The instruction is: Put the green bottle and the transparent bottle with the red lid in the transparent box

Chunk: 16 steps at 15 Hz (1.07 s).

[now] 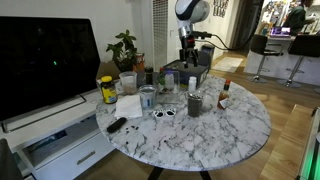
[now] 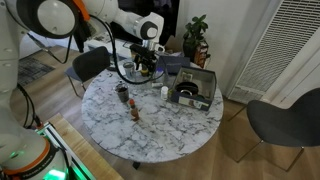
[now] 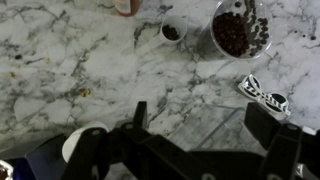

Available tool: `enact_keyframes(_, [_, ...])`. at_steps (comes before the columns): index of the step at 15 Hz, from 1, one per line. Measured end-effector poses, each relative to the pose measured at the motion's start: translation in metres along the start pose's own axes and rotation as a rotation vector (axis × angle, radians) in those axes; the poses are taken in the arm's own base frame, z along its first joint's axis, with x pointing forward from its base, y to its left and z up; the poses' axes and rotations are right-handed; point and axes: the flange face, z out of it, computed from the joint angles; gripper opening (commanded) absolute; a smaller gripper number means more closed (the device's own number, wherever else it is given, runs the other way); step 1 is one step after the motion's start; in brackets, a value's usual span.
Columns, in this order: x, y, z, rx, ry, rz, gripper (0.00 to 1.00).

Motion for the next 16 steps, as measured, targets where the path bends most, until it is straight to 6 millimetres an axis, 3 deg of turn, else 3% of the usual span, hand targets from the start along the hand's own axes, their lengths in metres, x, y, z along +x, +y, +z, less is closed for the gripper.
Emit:
enact_keyframes(6, [-0.039, 0.033, 0.037, 0.004, 0.142, 0.236, 1.00])
enact_keyframes(11, [-0.098, 0.069, 0.074, -0.024, 0.134, 0.295, 1.00])
enact_keyframes(16, [-0.089, 0.064, 0.065, -0.027, 0.154, 0.282, 1.00])
